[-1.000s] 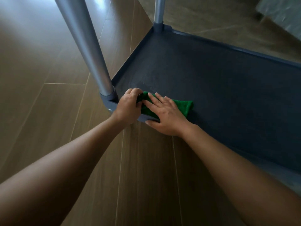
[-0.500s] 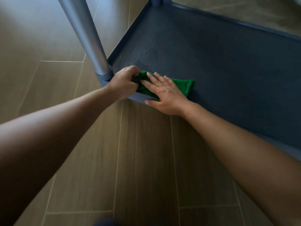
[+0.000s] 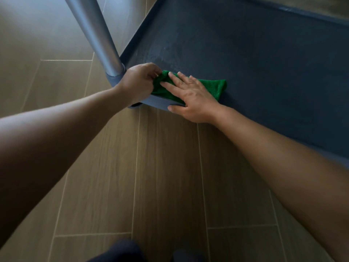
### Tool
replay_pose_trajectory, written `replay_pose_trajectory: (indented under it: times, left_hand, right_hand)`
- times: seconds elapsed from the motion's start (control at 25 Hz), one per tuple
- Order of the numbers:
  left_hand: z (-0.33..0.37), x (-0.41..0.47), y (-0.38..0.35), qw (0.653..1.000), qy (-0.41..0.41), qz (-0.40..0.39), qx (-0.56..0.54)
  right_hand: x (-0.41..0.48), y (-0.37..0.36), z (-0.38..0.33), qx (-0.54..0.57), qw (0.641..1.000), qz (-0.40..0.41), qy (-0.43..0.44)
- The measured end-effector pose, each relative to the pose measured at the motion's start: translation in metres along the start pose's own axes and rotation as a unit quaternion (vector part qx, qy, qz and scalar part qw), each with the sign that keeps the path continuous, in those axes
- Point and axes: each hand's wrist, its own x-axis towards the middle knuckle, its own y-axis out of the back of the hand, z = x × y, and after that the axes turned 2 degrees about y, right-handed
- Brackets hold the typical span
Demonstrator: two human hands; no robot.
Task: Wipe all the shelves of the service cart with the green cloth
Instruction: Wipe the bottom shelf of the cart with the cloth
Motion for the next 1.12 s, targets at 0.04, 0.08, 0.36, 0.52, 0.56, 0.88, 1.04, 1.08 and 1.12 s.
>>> replay_pose_trajectory:
  times: [0.04,0.08,0.36,0.52,0.56,0.88,1.04,1.08,1.12]
  left_hand:
    - [-0.003,-0.001,0.002,0.998,-0.047,0.013,0.047]
    - [-0.007,-0.002,0.003,0.990,-0.101,0.025,0.096]
    - [-0.028,-0.006,-0.014,0.968,-0.143,0.050,0.198]
    - [-0.032,-0.004,-0.012,0.968,-0.145,0.050,0.198]
    - [-0.031,-0.005,-0.012,0.968,-0.147,0.054,0.198]
    - [-0.029,-0.009,-0.013,0.964,-0.157,0.074,0.202]
    - [-0.027,-0.011,-0.014,0.970,-0.151,0.091,0.169]
    - [-0.025,-0.010,-0.015,0.975,-0.138,0.093,0.148]
    - [-0.023,-0.009,-0.016,0.979,-0.123,0.090,0.133]
  right_hand:
    - [0.000,0.001,0.000,0.017,1.000,0.002,0.000]
    - [0.000,0.003,0.001,0.042,0.999,0.005,-0.001]
    - [0.009,0.017,0.029,0.026,0.996,-0.014,0.087]
    - [0.036,0.012,0.039,-0.006,0.997,0.008,0.078]
    - [0.048,0.013,0.043,-0.008,0.998,0.022,0.060]
    - [0.121,0.028,0.063,-0.008,0.991,0.057,-0.123]
    - [0.078,0.020,0.040,0.014,0.998,0.061,-0.014]
    - [0.064,0.018,0.033,0.023,0.998,0.056,0.016]
    - [0.050,0.016,0.027,0.029,0.997,0.048,0.045]
